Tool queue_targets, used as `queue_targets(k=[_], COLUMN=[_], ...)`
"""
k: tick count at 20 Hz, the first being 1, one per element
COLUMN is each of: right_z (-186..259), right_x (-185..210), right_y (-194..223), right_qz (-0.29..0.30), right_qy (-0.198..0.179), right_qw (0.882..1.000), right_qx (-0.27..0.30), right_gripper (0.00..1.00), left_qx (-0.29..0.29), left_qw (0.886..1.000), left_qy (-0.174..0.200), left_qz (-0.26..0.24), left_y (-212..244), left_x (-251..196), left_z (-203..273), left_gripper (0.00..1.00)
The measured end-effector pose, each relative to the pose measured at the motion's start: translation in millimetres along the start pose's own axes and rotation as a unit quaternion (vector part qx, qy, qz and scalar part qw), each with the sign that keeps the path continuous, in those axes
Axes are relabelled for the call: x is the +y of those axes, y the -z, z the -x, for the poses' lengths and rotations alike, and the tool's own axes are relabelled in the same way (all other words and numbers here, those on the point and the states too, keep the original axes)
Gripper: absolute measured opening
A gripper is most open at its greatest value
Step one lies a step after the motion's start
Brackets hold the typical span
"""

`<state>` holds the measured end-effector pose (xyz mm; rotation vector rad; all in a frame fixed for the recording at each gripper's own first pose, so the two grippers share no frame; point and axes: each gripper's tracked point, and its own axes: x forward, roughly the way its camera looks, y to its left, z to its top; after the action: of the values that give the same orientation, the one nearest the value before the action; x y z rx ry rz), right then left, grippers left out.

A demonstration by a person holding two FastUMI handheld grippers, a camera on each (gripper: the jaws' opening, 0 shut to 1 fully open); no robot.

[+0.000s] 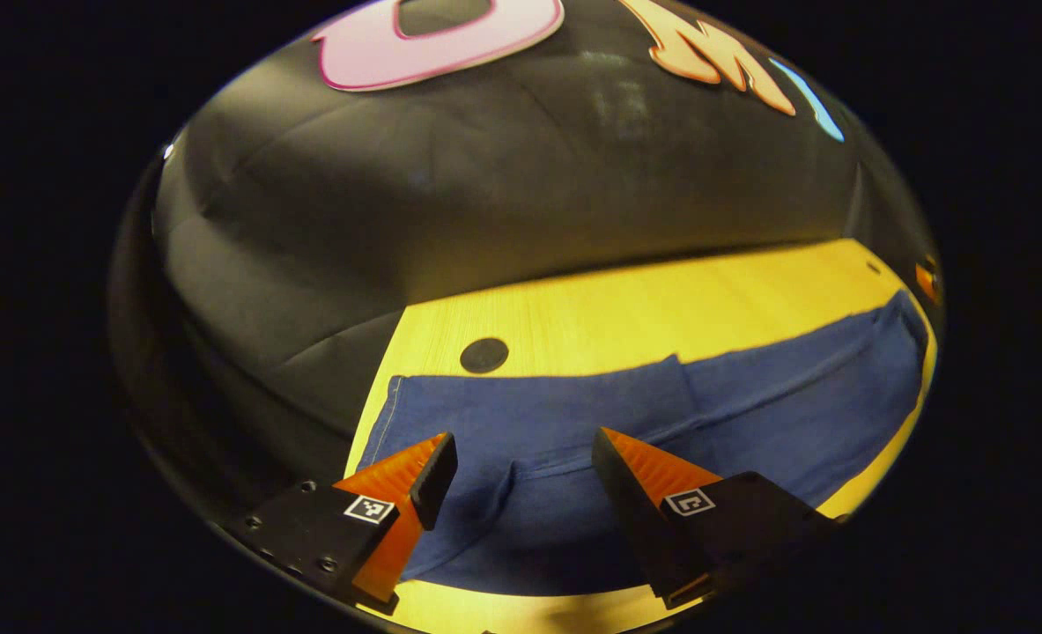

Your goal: Grasp the waist and the cuffs of the jeans and fold them to make the two legs overlap; first hold the waist and fold one-third of the jeans toward the cuffs, then hold the cuffs and fold the remaining one-third in the same direction to finish folding.

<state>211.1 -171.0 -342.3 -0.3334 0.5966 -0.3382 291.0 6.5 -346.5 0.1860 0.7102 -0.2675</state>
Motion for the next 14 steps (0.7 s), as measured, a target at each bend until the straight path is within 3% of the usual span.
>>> queue_targets(k=[3, 6, 9, 11, 12, 14], right_z=[-1.8, -8.0, -20.3, -26.1, -21.9, -25.3], right_x=[-33.5, -56.9, -69.3, -60.8, -58.3, -58.1], right_y=[47.4, 100.8, 141.6, 161.2, 161.6, 156.6], right_qz=[-0.048, -0.111, -0.198, -0.265, -0.301, -0.316], right_qy=[0.022, 0.044, 0.066, 0.056, 0.050, 0.040], right_qw=[0.997, 0.987, 0.965, 0.944, 0.931, 0.930], right_qx=[0.050, 0.109, 0.158, 0.188, 0.199, 0.182], right_gripper=[1.00, 1.00, 1.00, 1.00, 1.00, 1.00], left_qx=[-0.038, -0.063, -0.074, -0.079, -0.082, -0.084], left_qw=[0.999, 0.997, 0.997, 0.996, 0.996, 0.996], left_qy=[0.016, 0.024, 0.023, 0.025, 0.023, 0.017], left_qz=[0.024, 0.023, 0.020, 0.027, 0.029, 0.027], left_y=[-14.4, -25.6, -30.3, -32.2, -34.6, -36.8], left_x=[-2.1, -4.6, -8.5, -12.3, -14.3, -17.4], left_z=[7.7, 13.5, 17.3, 20.8, 22.4, 28.3], left_gripper=[0.96, 0.95, 0.96, 1.00, 0.95, 0.96])
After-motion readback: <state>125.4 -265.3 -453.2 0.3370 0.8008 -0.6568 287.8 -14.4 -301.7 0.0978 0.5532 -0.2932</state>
